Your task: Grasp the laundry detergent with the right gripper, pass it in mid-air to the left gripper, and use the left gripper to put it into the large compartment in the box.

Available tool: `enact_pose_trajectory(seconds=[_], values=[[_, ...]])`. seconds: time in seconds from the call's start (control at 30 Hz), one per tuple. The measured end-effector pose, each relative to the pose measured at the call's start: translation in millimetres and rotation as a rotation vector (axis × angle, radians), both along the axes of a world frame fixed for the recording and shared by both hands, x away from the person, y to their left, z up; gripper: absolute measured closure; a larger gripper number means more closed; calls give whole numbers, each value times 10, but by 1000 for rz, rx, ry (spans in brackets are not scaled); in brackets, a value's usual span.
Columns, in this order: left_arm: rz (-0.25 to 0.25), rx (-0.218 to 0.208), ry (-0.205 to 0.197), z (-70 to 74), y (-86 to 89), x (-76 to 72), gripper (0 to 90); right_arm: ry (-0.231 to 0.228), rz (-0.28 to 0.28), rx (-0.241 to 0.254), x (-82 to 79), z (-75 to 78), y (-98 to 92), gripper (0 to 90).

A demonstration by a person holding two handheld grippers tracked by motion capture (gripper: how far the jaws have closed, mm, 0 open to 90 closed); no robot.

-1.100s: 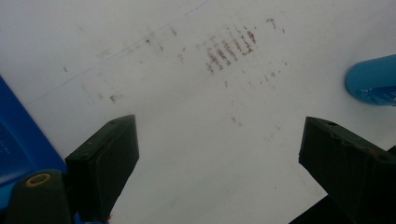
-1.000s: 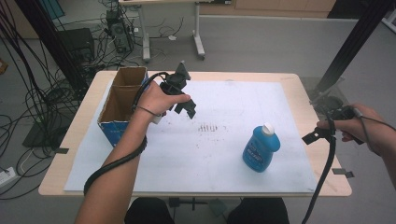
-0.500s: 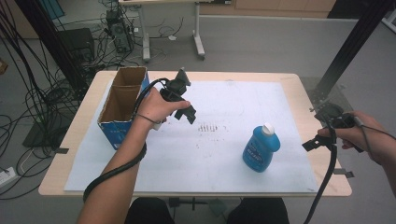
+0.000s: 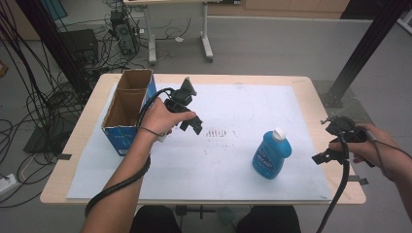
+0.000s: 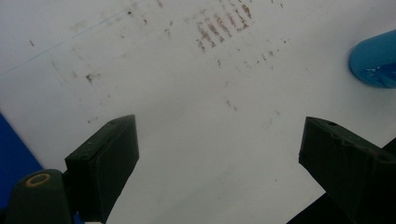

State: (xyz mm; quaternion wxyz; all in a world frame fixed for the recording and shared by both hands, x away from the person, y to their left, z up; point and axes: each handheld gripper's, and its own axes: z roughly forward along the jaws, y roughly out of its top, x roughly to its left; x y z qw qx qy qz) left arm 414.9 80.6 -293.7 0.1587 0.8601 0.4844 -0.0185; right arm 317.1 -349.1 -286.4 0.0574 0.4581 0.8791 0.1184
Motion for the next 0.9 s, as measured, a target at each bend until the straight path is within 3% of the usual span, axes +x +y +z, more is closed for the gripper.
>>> enact_pose_trajectory(seconds=[0.9], values=[[-3,-15,13,-114,12,-66,125,-9,0,17,-142,-238,83,104]])
